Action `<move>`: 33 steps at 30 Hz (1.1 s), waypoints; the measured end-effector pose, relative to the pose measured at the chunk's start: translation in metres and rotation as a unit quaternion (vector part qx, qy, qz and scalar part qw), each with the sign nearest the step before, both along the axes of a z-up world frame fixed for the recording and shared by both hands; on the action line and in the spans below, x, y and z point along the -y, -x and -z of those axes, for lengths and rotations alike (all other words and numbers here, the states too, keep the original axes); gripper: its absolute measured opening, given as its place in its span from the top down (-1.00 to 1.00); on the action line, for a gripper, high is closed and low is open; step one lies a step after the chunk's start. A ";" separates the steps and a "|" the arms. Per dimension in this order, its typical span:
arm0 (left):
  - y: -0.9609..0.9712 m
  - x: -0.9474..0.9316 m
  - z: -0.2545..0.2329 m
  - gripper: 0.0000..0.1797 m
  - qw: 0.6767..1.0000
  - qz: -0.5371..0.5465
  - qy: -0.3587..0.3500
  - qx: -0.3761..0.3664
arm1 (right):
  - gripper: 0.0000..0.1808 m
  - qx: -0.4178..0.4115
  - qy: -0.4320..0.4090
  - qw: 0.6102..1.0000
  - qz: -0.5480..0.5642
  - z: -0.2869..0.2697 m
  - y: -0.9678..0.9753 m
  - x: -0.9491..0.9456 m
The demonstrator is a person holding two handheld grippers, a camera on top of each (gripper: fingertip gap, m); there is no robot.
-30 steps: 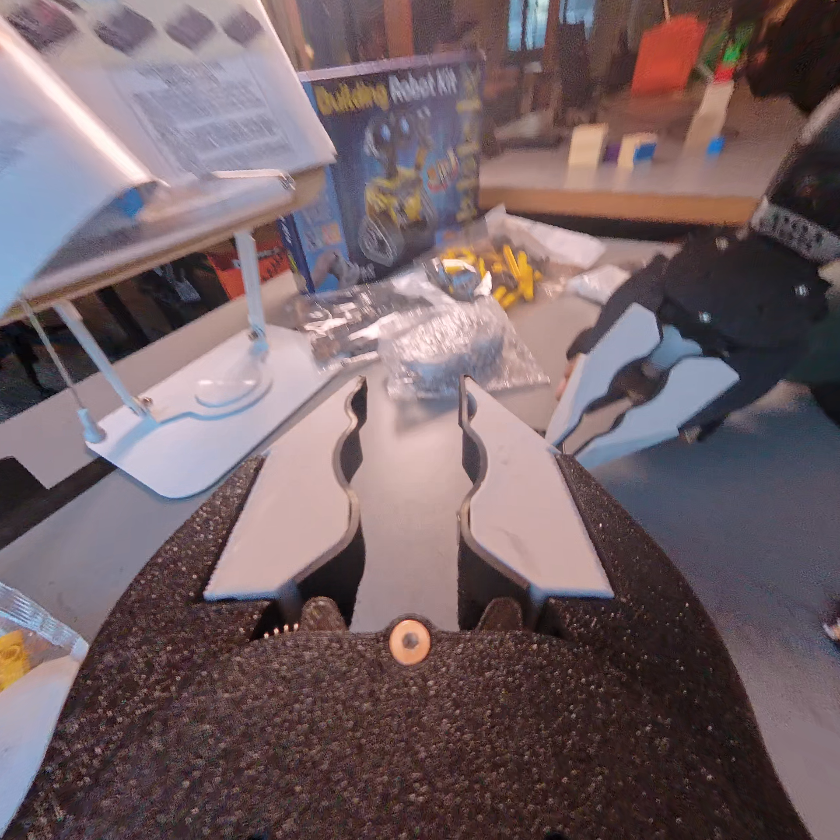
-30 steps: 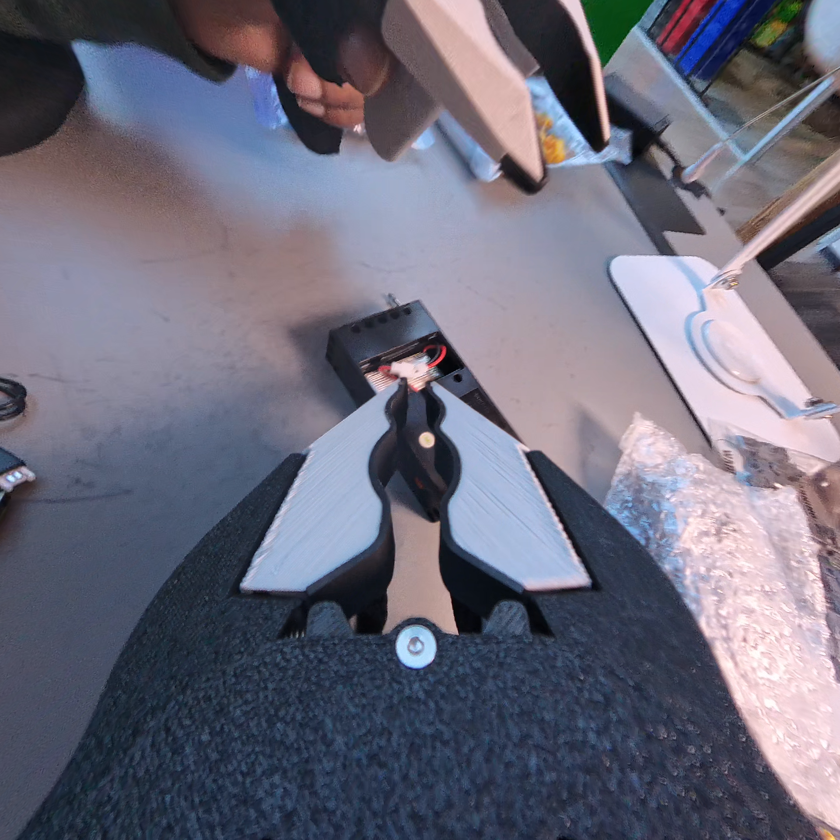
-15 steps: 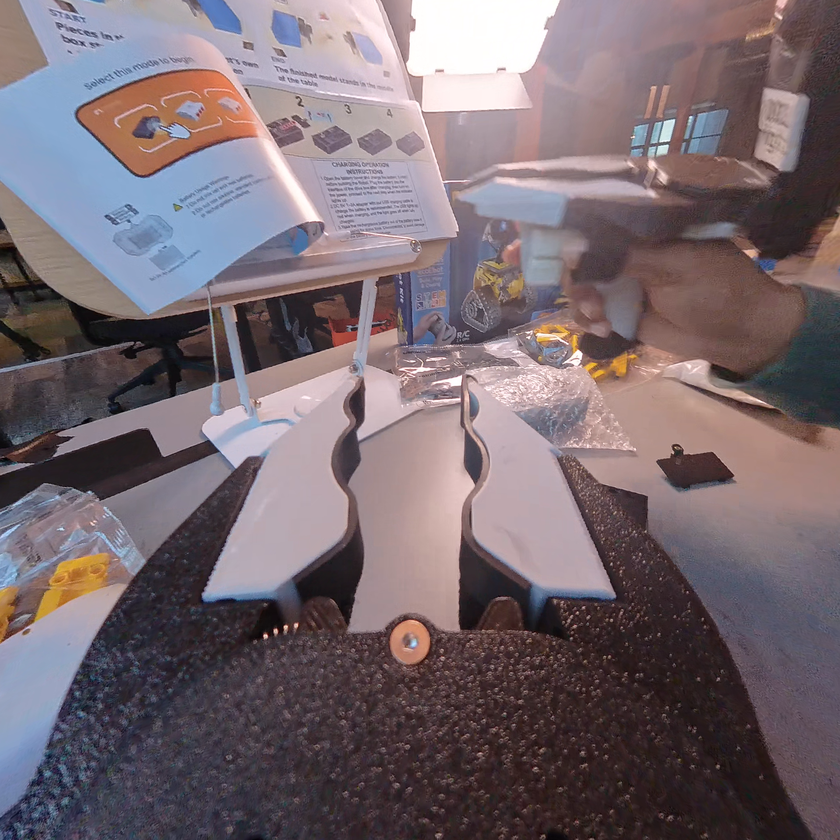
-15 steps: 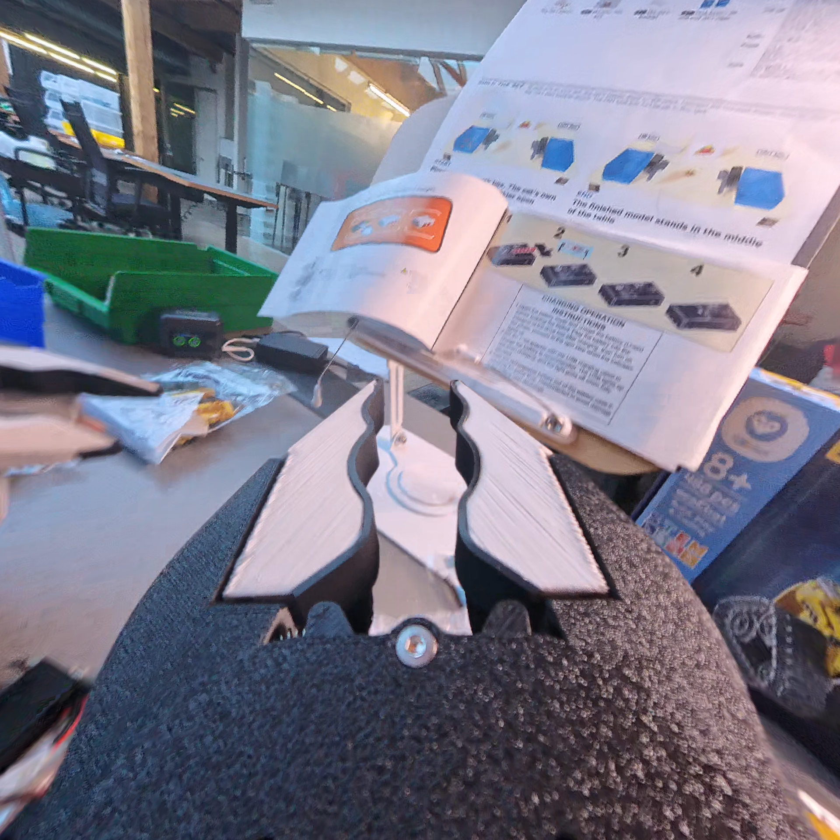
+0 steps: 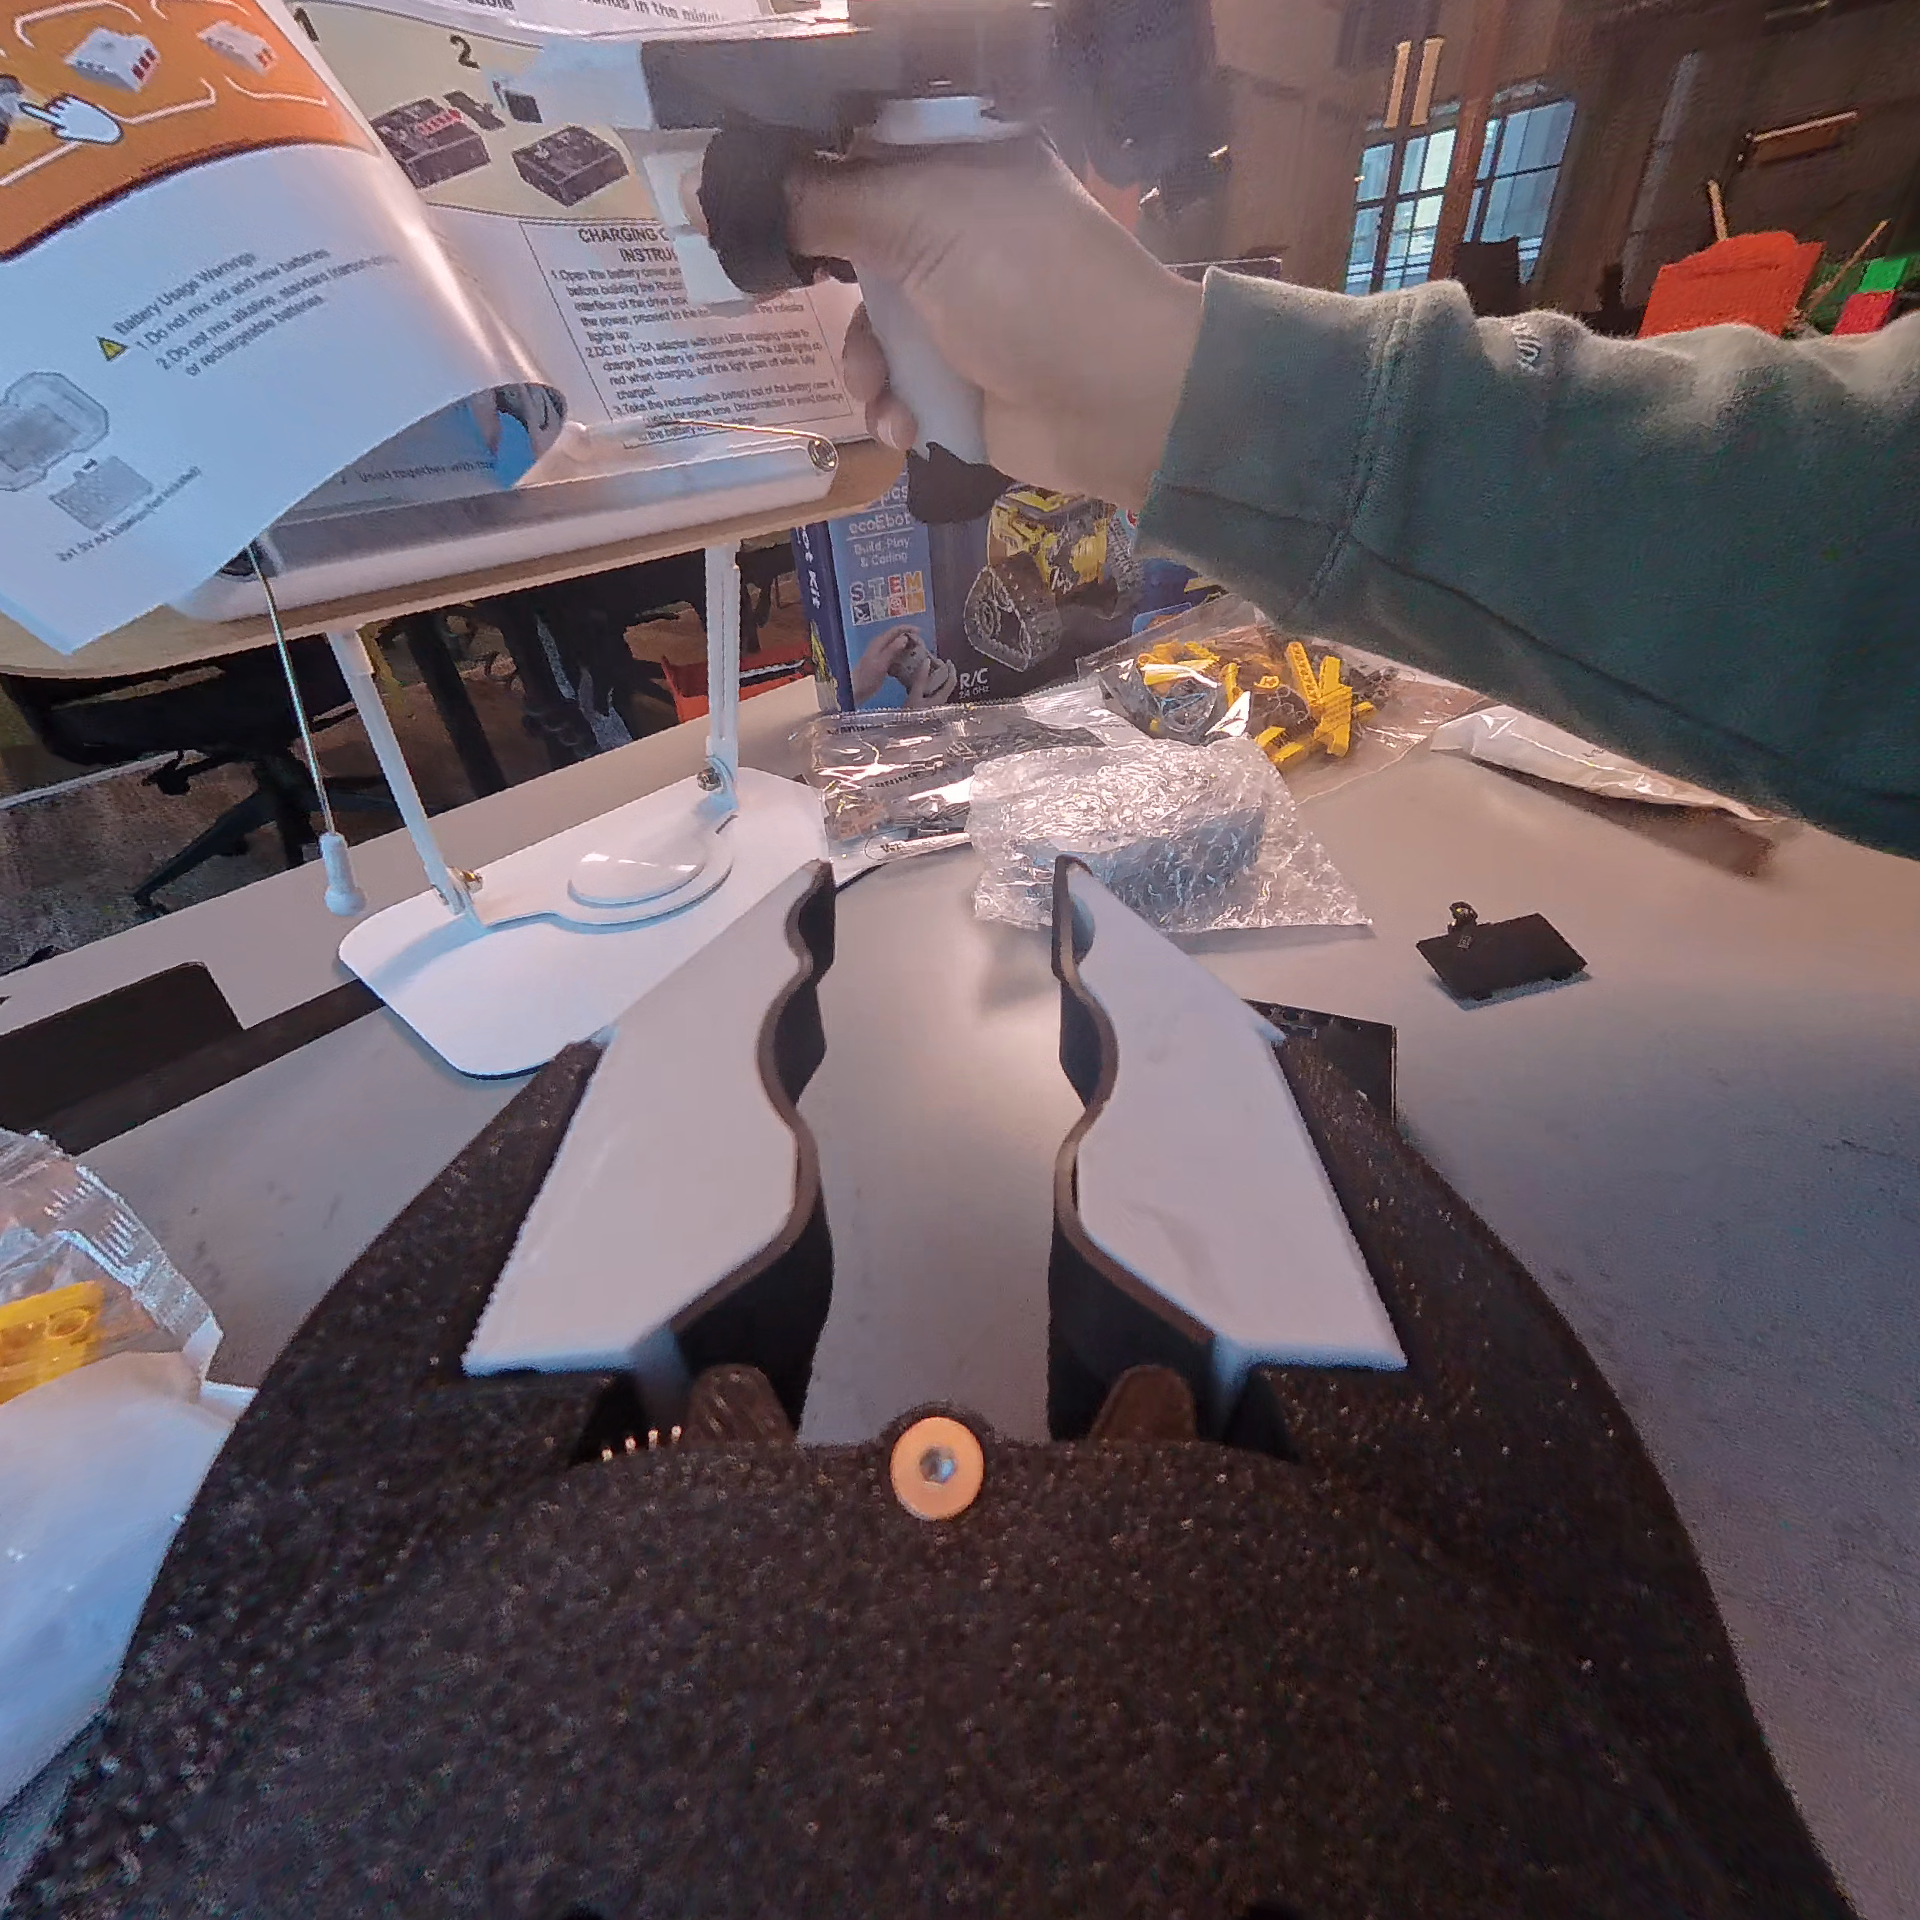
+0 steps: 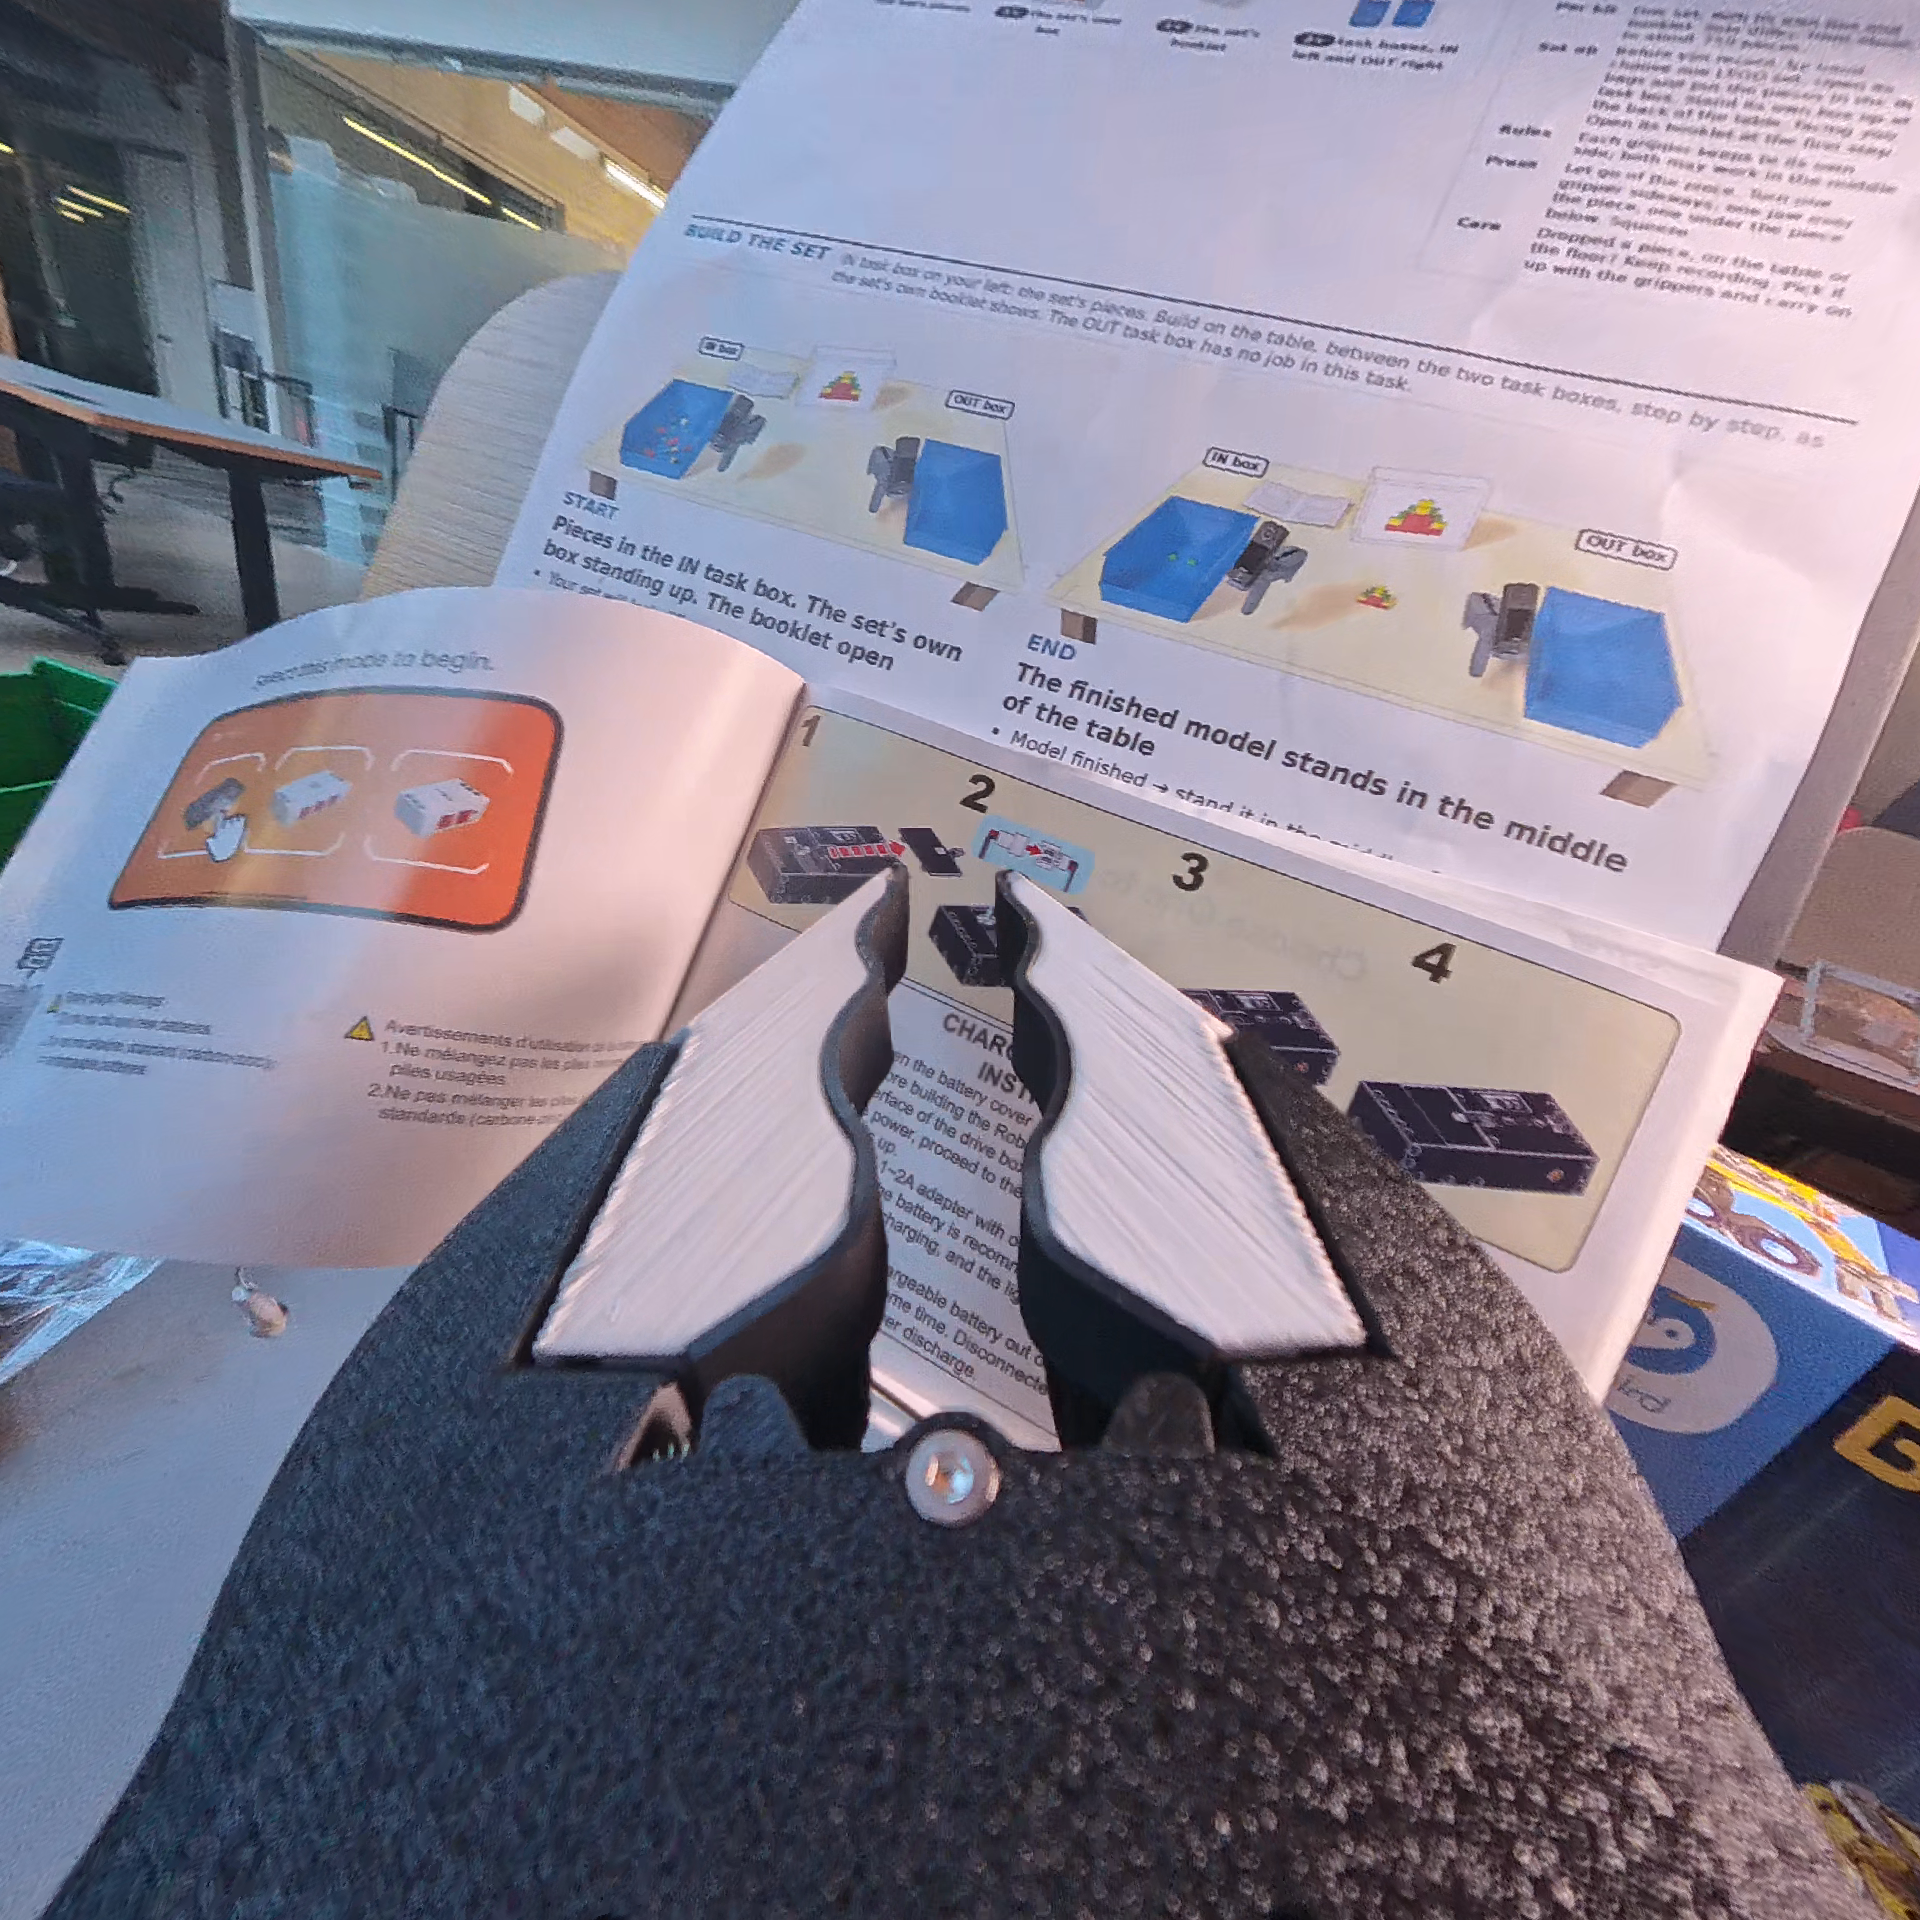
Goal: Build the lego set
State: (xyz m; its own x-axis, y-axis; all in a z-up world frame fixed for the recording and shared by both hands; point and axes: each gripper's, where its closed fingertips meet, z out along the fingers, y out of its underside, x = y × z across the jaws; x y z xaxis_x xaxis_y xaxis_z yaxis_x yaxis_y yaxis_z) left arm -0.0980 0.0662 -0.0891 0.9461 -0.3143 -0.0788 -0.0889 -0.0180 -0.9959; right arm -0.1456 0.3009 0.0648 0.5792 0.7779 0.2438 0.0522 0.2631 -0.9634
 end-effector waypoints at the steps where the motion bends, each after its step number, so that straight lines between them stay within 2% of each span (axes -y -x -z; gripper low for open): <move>1: 0.000 0.000 0.000 0.54 1.000 0.000 0.000 -0.003 | 0.85 0.000 0.004 1.000 0.003 0.001 -0.002 -0.004; 10: 0.001 -0.001 0.004 0.54 1.000 -0.001 0.003 -0.014 | 0.88 0.002 0.016 1.000 -0.010 0.004 -0.006 -0.003; 13: 0.004 0.000 0.000 0.57 1.000 0.002 -0.001 -0.024 | 0.87 0.020 0.032 0.997 -0.060 0.014 -0.014 0.027; 15: 0.004 0.002 0.001 0.58 0.999 0.023 0.009 -0.037 | 0.86 0.067 0.064 0.988 -0.124 0.036 -0.021 0.065; 18: -0.001 0.006 0.014 0.61 0.994 0.074 0.057 -0.059 | 0.83 0.177 0.092 0.957 -0.210 0.088 -0.045 0.132; 22: -0.012 0.018 0.041 0.61 0.977 0.143 0.137 -0.074 | 0.85 0.300 0.118 0.908 -0.269 0.165 -0.094 0.207; 25: -0.021 0.024 0.064 0.57 0.962 0.166 0.200 -0.087 | 0.90 0.331 0.152 0.884 -0.293 0.203 -0.117 0.251; 28: -0.031 0.030 0.072 0.58 0.952 0.180 0.227 -0.097 | 0.90 0.344 0.171 0.872 -0.303 0.227 -0.125 0.275; 33: -0.041 0.039 0.085 0.61 0.938 0.182 0.267 -0.128 | 0.91 0.363 0.137 0.870 -0.305 0.240 -0.128 0.274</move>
